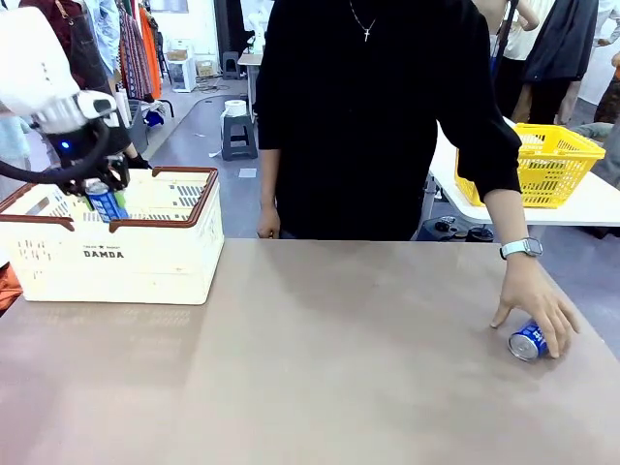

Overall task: Place the drinks into the Shopping basket.
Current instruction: Pick up one drink and place it into the Shopping basket.

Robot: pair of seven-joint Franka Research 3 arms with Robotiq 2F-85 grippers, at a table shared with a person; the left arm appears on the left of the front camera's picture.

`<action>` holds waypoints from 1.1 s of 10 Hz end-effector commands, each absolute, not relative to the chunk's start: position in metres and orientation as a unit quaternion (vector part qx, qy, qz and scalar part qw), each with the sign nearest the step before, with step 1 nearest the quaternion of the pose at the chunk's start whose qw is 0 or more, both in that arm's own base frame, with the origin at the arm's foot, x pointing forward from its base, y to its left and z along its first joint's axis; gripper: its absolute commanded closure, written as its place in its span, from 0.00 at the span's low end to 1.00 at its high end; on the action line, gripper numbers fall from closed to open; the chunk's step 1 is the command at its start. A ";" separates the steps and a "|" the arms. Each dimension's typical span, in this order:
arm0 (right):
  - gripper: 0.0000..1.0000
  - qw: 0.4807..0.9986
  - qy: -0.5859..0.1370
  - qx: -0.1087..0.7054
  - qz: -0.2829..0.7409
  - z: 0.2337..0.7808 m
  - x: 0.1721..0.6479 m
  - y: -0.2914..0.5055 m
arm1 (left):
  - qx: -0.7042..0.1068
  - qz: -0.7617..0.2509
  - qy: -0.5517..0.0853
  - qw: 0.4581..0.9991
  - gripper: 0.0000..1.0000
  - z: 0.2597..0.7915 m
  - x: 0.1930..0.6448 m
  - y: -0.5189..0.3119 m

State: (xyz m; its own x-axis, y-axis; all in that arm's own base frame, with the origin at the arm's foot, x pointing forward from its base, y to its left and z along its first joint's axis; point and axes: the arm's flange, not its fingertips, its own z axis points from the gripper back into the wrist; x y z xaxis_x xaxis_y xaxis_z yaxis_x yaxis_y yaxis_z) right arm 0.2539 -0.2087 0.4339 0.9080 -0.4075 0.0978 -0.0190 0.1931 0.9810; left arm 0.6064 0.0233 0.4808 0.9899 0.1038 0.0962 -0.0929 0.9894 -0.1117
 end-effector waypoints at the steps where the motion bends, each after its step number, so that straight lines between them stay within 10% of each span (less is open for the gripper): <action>1: 0.00 0.750 -0.182 0.624 -0.120 0.436 0.255 -0.209 | -0.055 0.062 -0.065 0.994 1.00 0.482 0.625 0.022; 7: 0.00 0.750 -0.182 0.624 -0.120 0.436 0.255 -0.209 | -0.007 0.065 -0.002 0.998 1.00 0.442 0.643 0.018; 9: 0.00 0.750 -0.182 0.624 -0.120 0.436 0.255 -0.209 | -0.005 0.067 -0.009 0.998 0.02 0.441 0.644 0.017; 11: 0.00 0.750 -0.182 0.624 -0.120 0.436 0.255 -0.209 | 0.000 0.067 -0.016 0.998 0.00 0.442 0.641 0.020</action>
